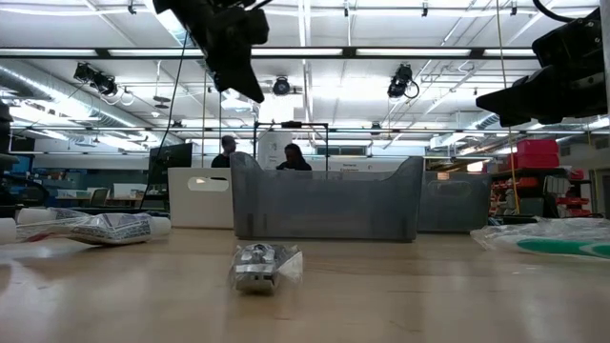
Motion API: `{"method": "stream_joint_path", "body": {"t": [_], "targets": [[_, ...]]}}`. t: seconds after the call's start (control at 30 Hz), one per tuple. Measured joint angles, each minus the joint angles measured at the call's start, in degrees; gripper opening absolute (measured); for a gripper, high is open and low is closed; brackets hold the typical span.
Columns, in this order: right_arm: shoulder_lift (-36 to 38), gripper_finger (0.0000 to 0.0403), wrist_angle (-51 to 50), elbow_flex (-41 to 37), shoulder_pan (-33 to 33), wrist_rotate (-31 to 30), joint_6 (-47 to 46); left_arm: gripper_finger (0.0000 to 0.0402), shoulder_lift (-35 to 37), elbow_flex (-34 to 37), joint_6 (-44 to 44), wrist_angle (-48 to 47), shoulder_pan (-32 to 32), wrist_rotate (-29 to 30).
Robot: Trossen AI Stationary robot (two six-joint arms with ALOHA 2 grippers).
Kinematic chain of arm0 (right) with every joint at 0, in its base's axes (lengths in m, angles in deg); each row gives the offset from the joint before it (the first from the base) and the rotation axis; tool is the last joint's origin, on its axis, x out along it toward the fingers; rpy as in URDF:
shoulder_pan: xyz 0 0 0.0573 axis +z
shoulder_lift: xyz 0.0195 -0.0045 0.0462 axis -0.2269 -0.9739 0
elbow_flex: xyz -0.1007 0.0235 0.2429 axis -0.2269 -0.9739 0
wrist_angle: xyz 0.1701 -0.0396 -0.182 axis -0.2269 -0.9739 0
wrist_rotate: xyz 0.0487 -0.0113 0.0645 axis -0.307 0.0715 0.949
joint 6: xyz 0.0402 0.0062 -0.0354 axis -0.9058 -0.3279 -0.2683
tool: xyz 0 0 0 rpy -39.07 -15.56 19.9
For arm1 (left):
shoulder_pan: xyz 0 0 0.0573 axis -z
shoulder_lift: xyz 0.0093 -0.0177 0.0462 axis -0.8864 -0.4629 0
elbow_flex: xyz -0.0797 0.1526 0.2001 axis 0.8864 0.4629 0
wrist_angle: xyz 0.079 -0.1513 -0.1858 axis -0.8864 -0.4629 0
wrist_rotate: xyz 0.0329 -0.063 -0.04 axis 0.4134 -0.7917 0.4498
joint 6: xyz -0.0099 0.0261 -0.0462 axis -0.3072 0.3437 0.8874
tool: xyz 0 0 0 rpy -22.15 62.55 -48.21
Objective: Pick & Place Travel size toiletries
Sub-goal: Put the blue razor into the white bin
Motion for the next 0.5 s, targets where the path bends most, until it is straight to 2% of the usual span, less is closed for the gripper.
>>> {"method": "stream_joint_path", "body": {"t": [0.5], "targets": [[0.0,0.0014,0.0,0.0,0.0,0.0,0.0,0.0009,10.1,7.4,2.3,-5.4,-1.9,2.9]]}}
